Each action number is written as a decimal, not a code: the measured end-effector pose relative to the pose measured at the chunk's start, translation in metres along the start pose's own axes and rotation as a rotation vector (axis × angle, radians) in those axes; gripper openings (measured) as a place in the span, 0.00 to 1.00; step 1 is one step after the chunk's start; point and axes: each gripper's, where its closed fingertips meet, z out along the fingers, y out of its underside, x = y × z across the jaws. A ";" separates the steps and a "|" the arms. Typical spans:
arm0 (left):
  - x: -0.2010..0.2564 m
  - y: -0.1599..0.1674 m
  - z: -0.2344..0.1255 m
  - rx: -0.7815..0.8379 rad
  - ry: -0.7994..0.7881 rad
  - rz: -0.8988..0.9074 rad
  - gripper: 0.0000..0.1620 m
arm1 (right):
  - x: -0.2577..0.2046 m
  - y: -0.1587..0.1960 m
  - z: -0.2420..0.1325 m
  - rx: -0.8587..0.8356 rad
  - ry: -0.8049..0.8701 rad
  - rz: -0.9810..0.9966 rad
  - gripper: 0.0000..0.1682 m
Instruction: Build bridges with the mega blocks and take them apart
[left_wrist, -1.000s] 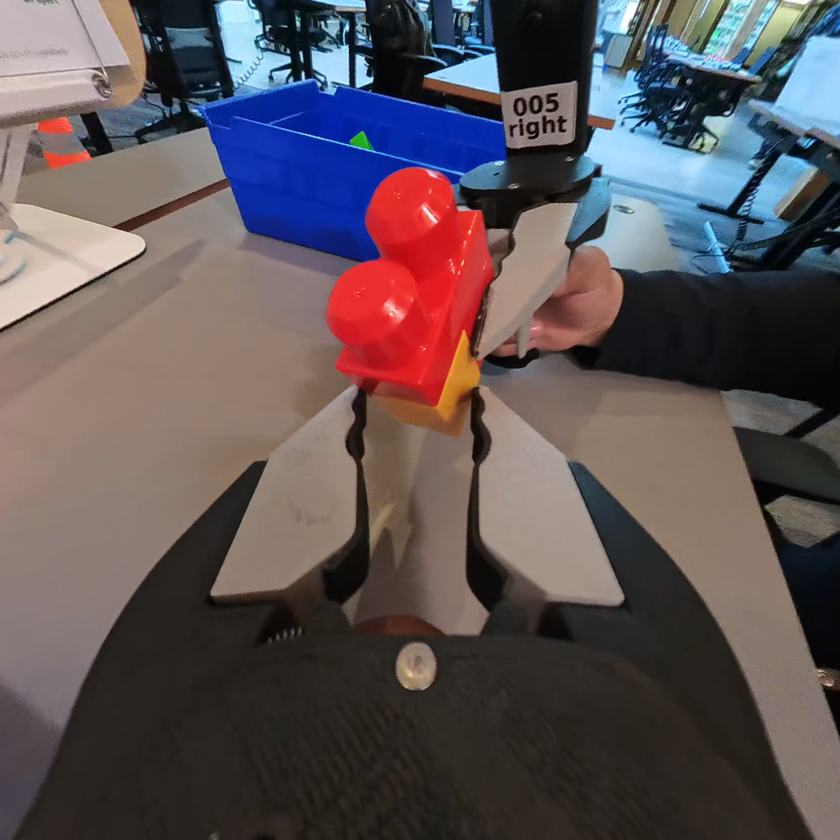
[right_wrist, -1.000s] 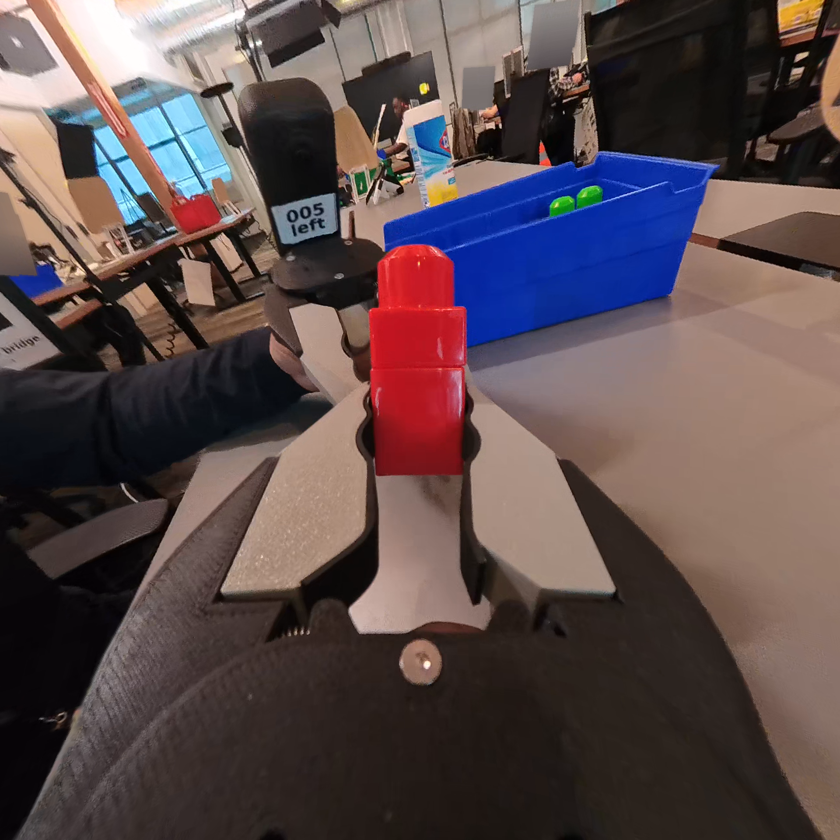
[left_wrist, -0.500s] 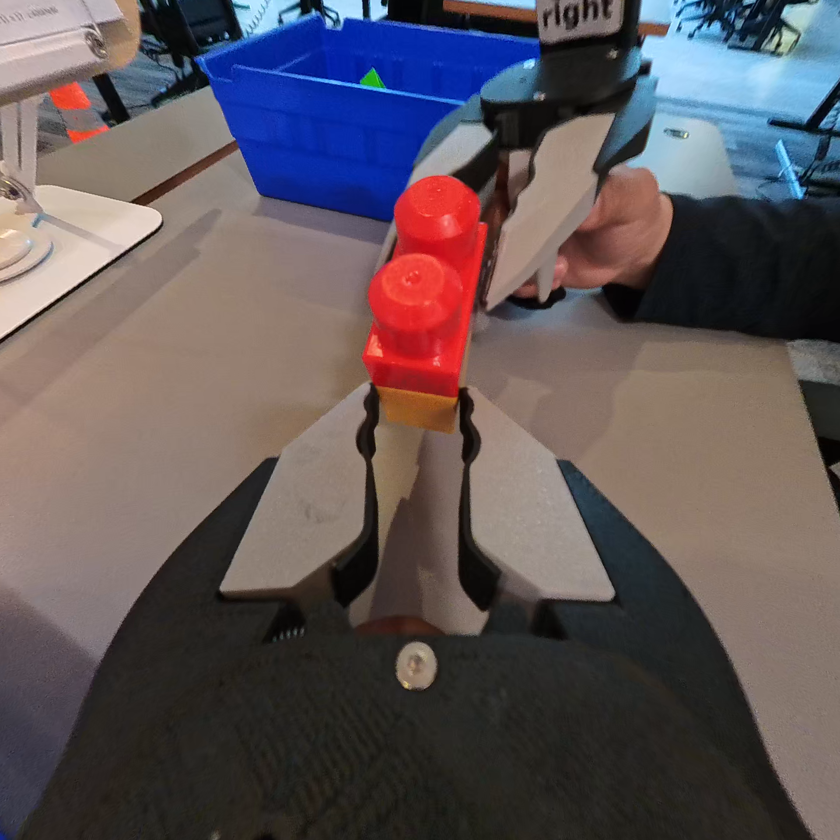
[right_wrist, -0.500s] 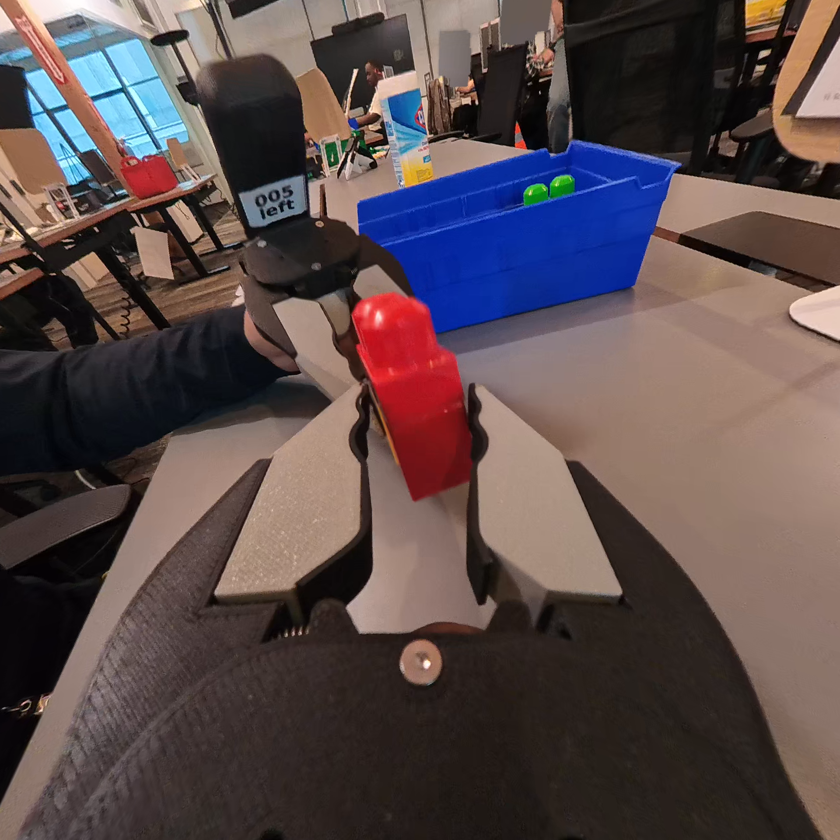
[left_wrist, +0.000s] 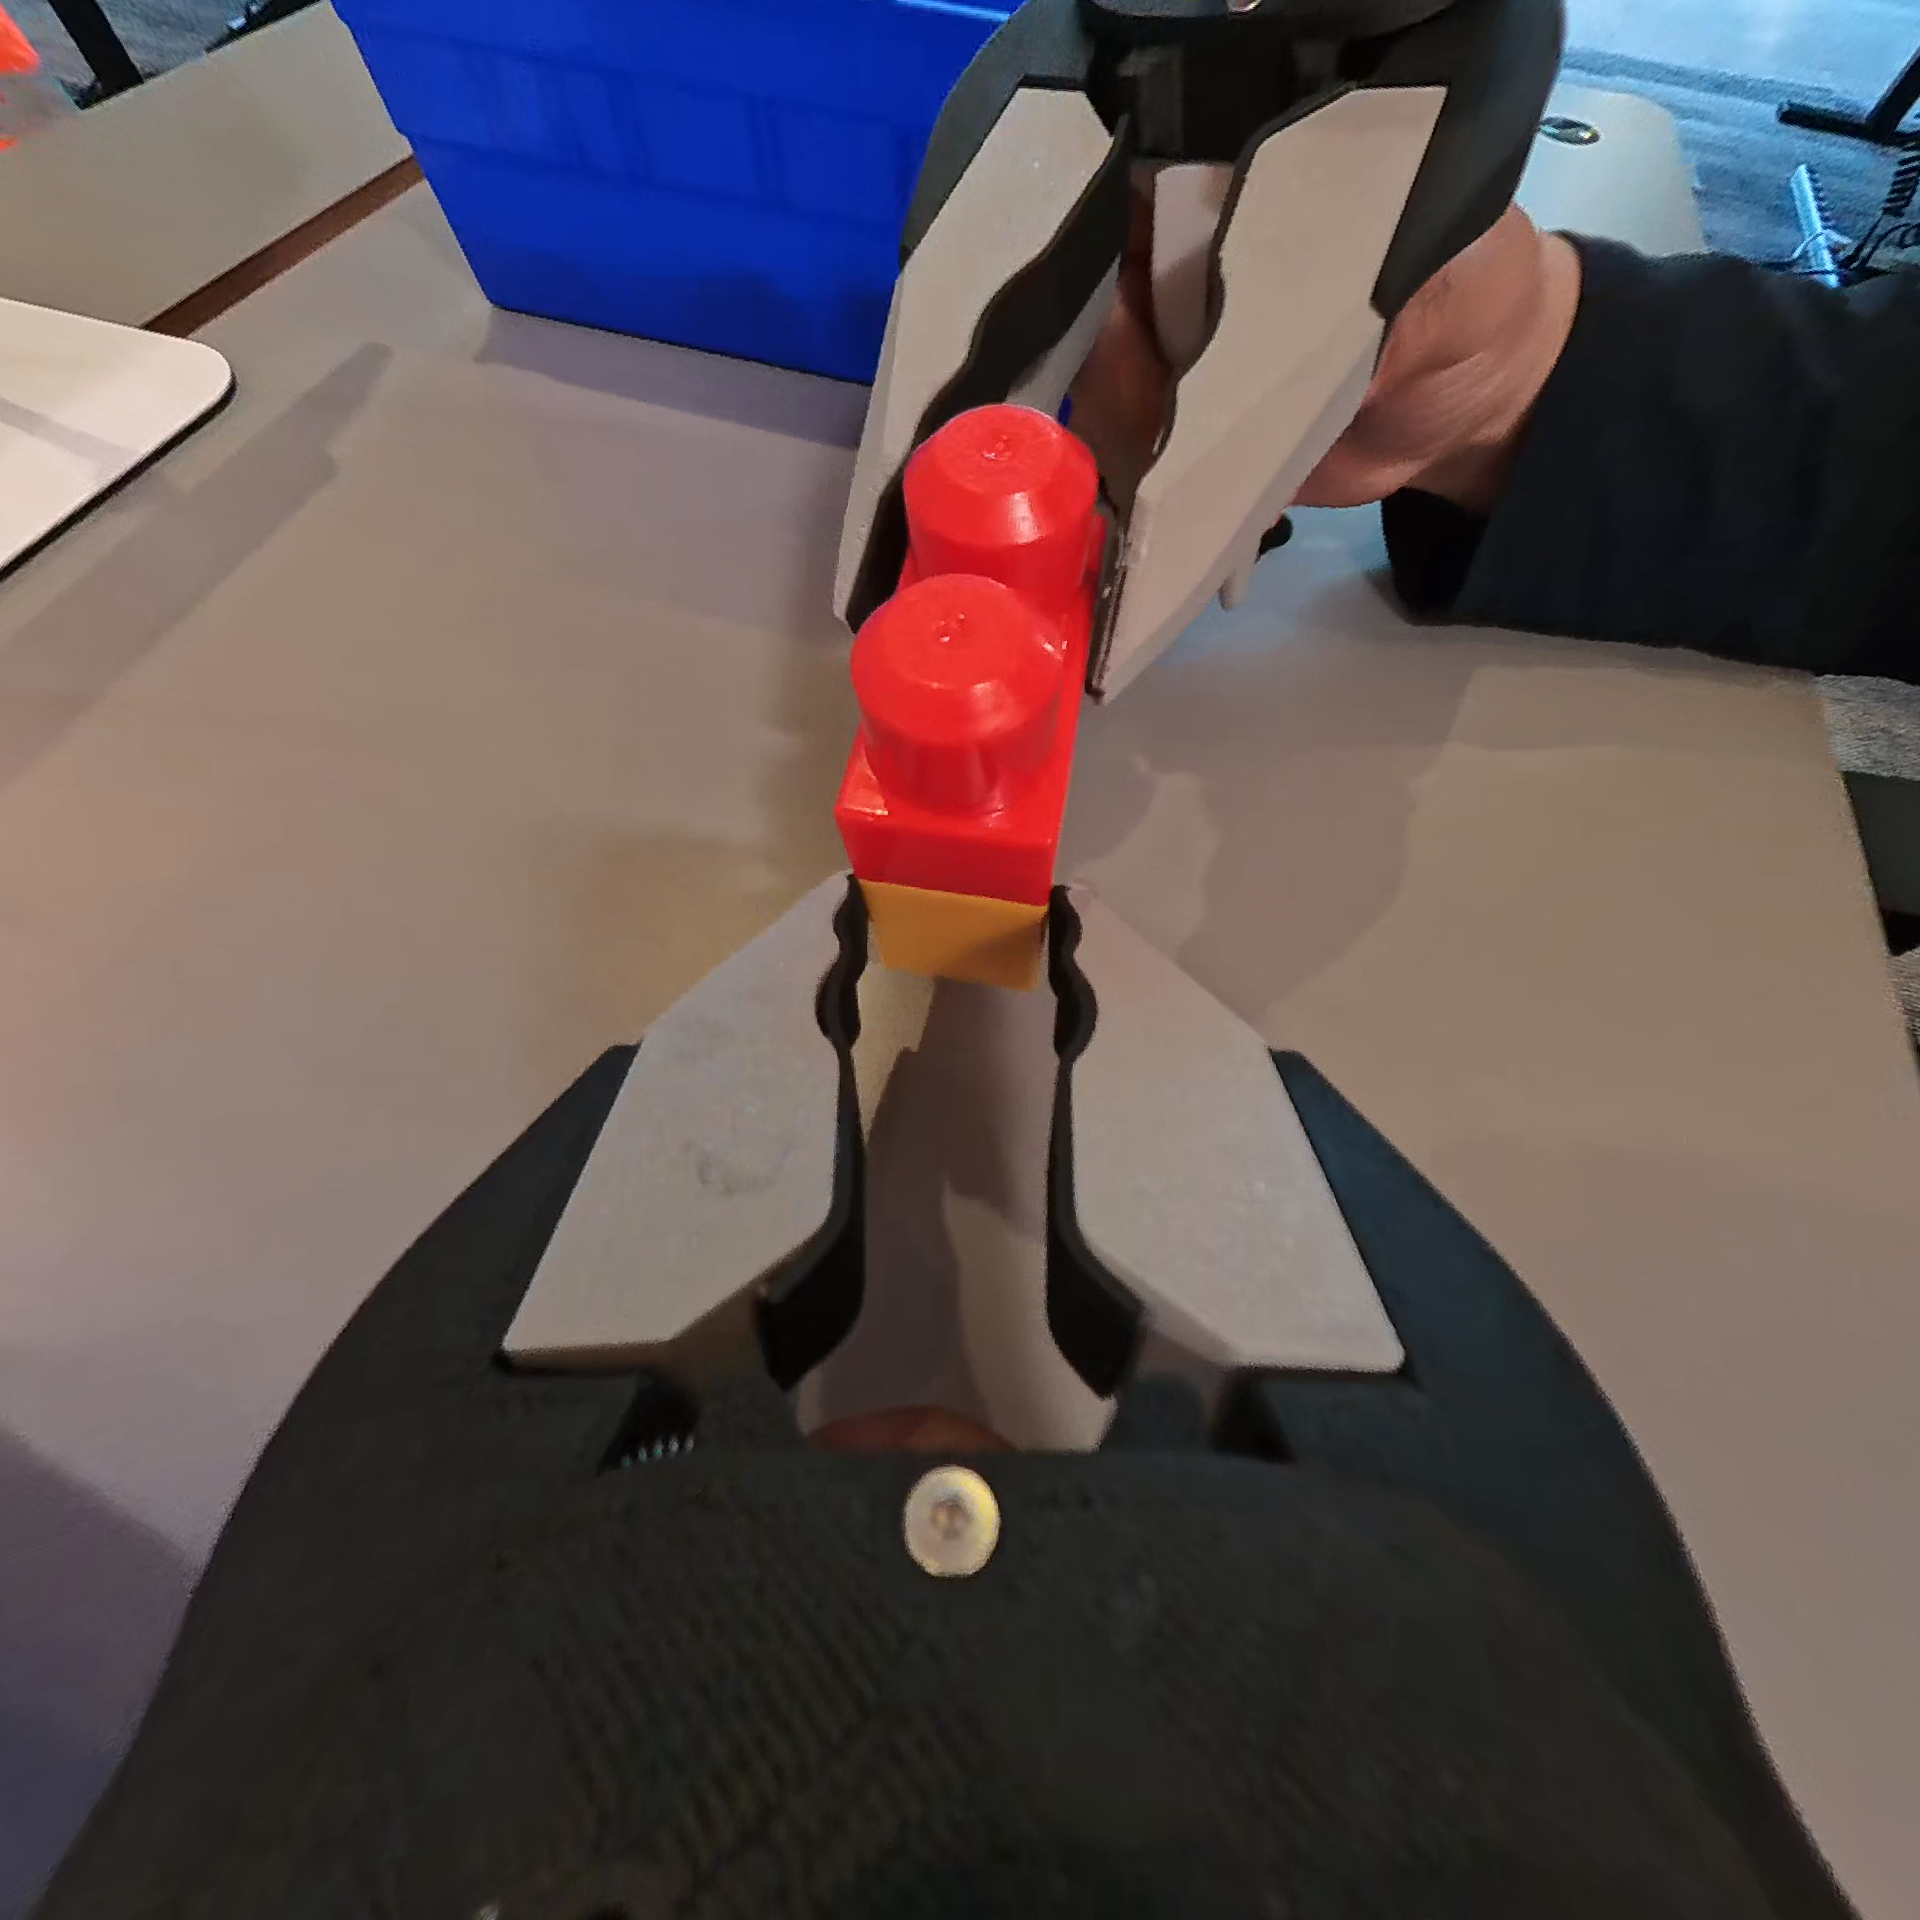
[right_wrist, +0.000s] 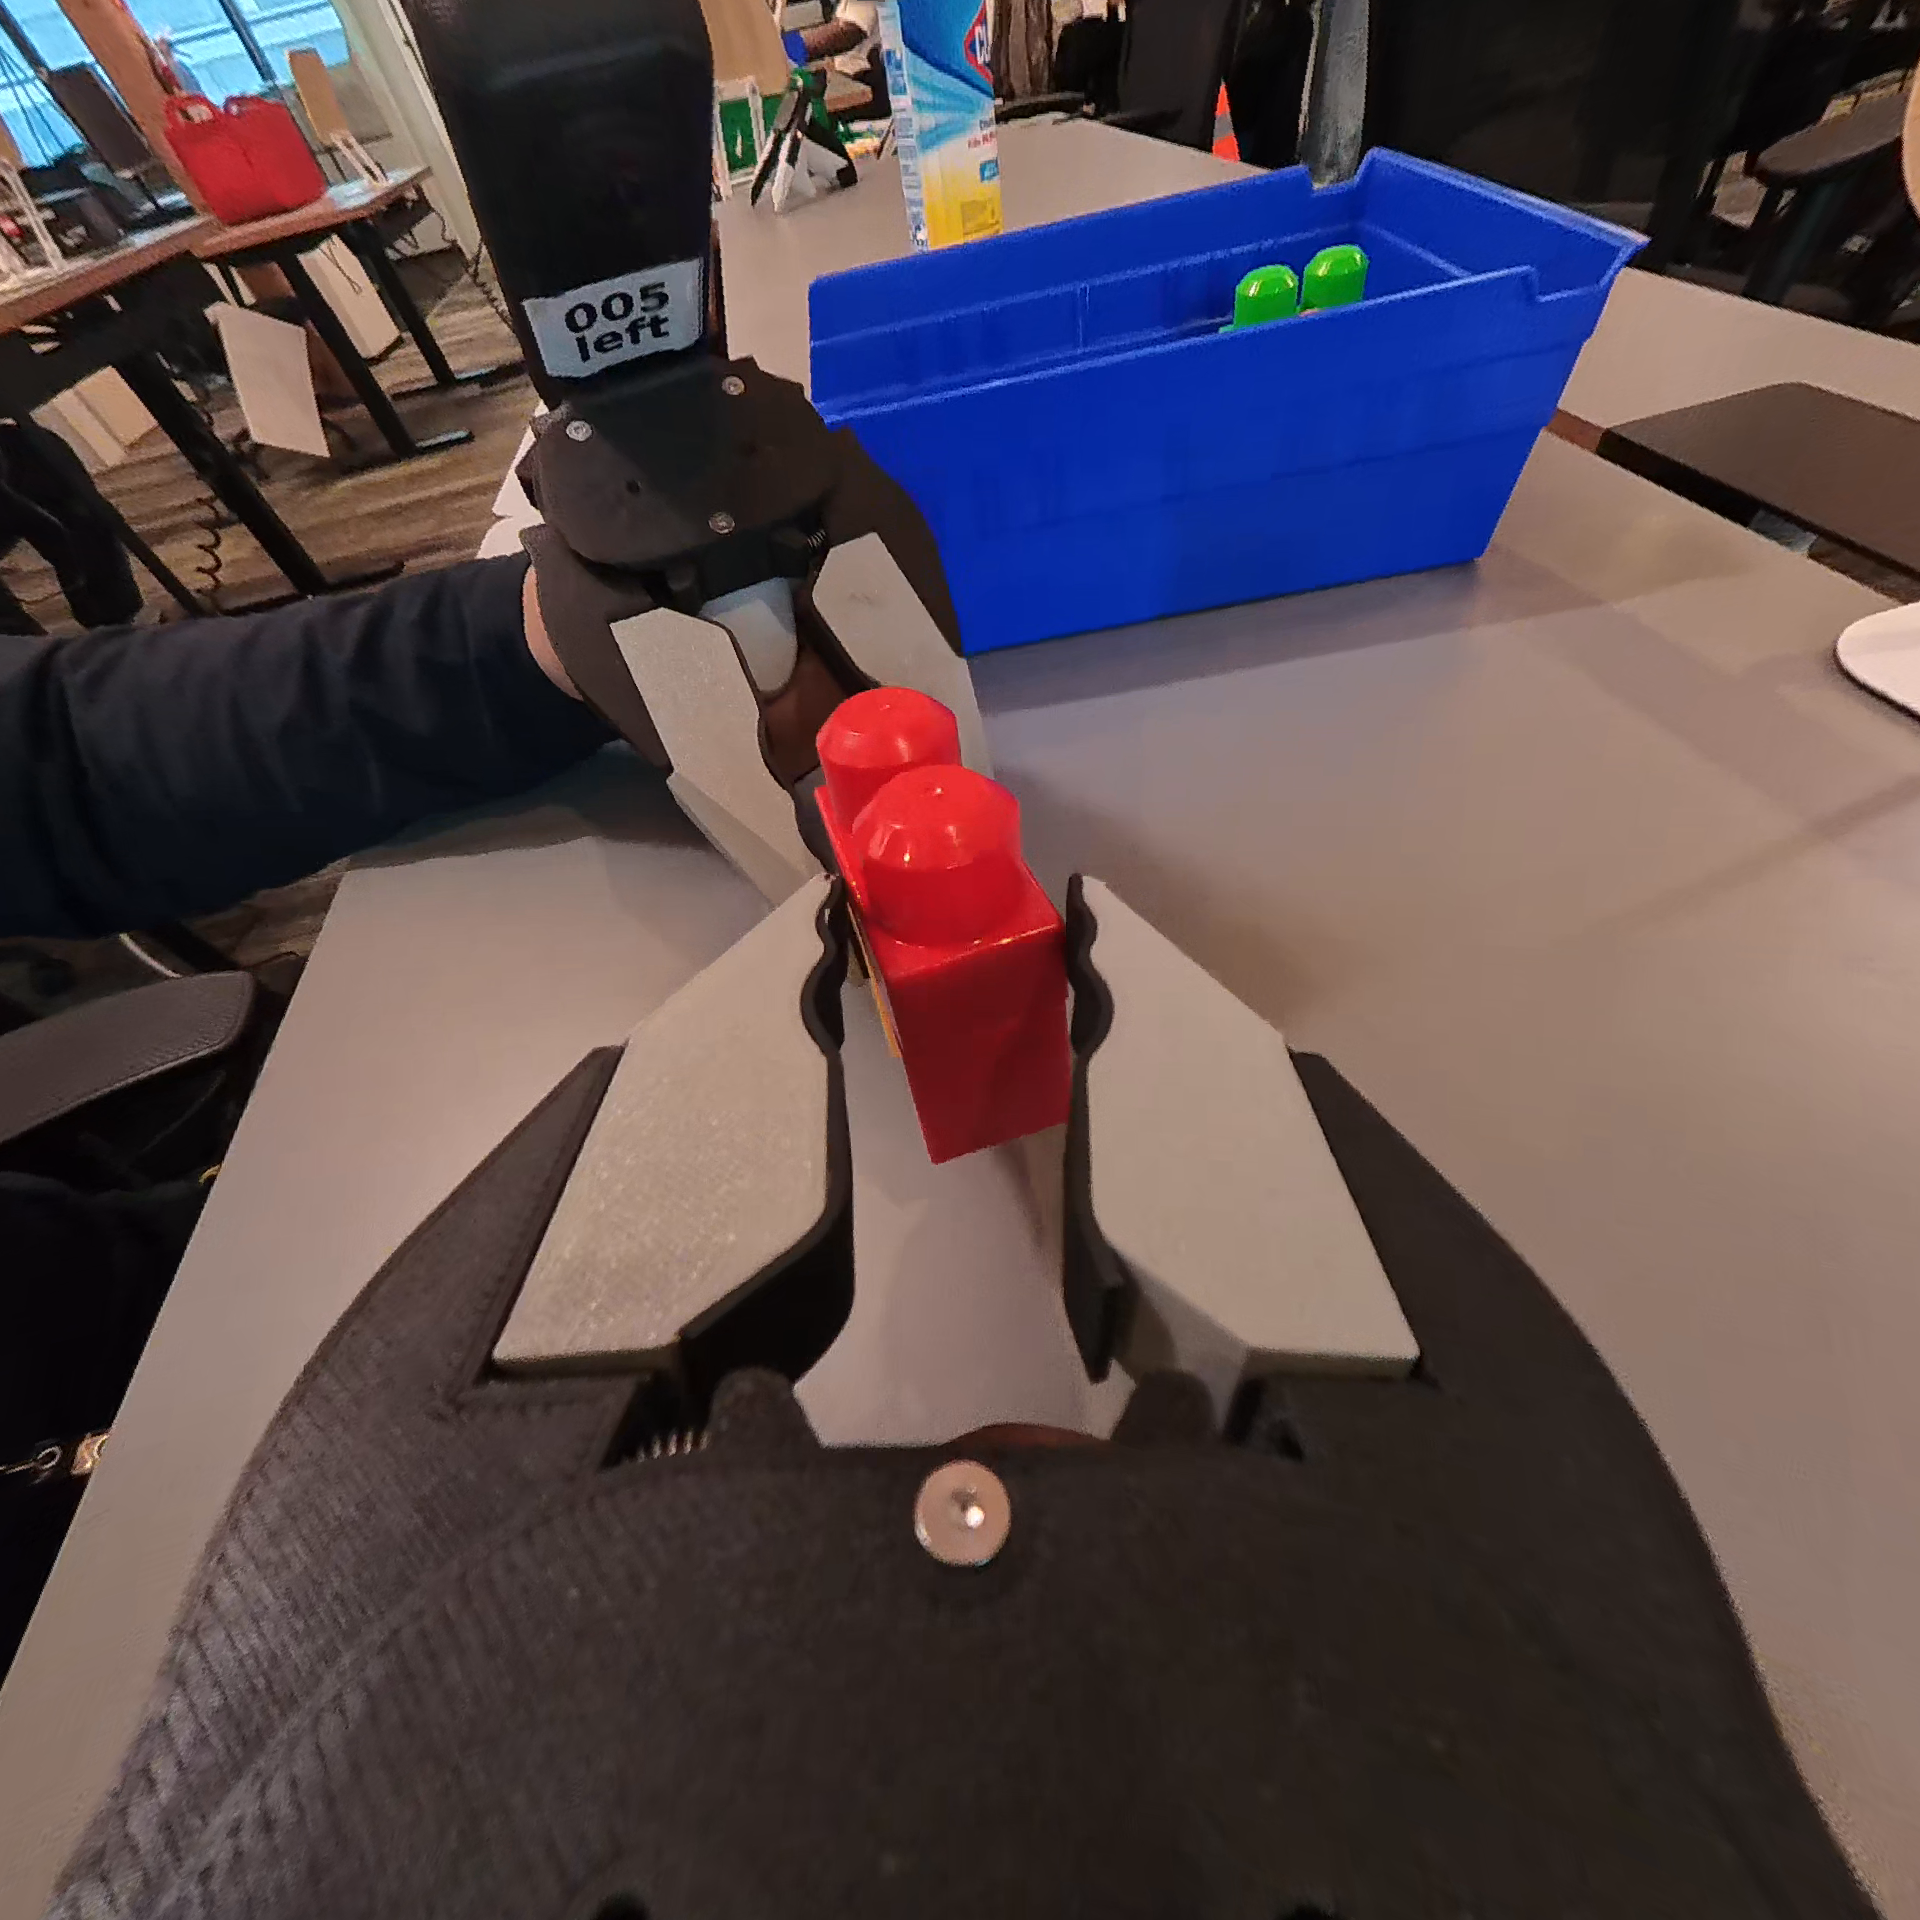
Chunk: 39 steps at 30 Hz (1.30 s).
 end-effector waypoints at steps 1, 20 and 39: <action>-0.001 0.001 0.001 -0.004 -0.006 0.002 0.20 | 0.001 0.001 0.000 -0.008 0.005 -0.002 0.23; -0.035 -0.004 0.015 0.019 -0.257 -0.103 0.47 | 0.050 -0.009 -0.004 0.196 0.250 0.403 0.19; -0.054 -0.025 0.018 0.038 -0.643 -0.040 0.53 | 0.035 -0.031 0.000 0.329 0.432 0.314 0.19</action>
